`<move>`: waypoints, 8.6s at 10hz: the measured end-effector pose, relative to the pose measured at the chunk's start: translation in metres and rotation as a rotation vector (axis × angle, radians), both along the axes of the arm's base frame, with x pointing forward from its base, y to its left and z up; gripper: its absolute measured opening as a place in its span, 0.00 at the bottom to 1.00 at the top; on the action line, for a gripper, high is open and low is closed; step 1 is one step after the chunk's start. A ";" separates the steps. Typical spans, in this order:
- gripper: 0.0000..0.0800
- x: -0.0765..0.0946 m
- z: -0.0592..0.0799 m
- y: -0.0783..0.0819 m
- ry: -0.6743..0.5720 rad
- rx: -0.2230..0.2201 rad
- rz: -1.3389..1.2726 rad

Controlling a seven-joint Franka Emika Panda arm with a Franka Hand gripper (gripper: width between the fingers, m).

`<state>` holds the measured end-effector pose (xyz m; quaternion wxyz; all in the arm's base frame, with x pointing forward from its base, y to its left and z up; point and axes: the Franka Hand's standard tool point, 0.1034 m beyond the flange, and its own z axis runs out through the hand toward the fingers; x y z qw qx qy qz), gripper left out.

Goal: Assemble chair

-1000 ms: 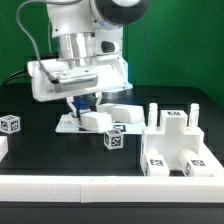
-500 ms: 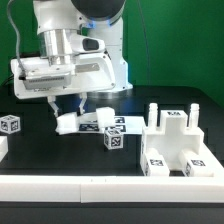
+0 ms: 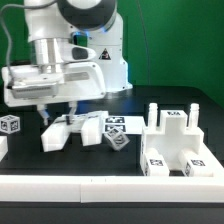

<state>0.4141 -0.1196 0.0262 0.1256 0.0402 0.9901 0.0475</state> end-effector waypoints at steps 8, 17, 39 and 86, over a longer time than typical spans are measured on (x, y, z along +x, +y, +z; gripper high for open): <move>0.77 0.021 0.000 -0.008 -0.024 -0.034 0.041; 0.81 0.055 0.065 -0.001 -0.173 -0.274 0.759; 0.81 0.099 0.035 0.065 -0.331 -0.538 2.899; 0.36 0.114 0.113 0.249 -0.245 -0.505 3.139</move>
Offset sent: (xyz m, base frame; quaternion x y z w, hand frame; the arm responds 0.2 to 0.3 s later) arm 0.0103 0.0290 0.0118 0.0075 -0.0222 0.0154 0.9996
